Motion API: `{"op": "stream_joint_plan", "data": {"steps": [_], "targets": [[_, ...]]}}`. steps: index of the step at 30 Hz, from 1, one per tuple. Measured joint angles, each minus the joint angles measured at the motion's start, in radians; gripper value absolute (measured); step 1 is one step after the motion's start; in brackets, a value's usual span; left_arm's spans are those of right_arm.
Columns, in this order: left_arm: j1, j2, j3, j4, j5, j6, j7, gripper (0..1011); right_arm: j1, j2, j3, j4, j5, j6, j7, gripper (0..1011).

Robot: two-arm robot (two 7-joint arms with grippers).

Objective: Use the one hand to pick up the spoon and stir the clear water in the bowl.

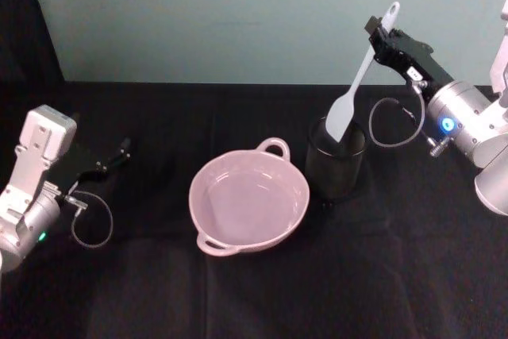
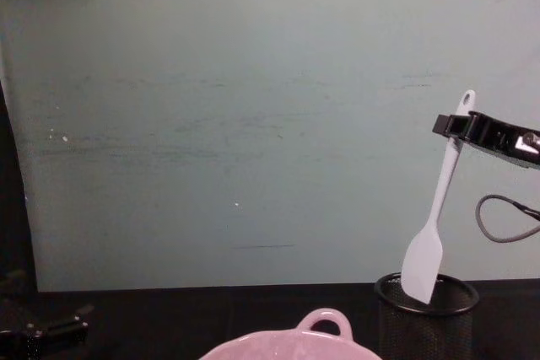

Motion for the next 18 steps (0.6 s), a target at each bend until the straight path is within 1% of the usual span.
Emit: {"op": "stream_joint_plan", "data": {"steps": [7, 18], "targets": [[0.000, 0.000, 0.000, 0.000, 0.000, 0.000, 0.000, 1011, -0.014, -0.010, 0.013, 0.029, 0.024, -0.018, 0.006, 116], [0.000, 0.000, 0.000, 0.000, 0.000, 0.000, 0.000, 1011, -0.032, -0.016, 0.025, 0.077, 0.062, -0.027, 0.025, 116]]}}
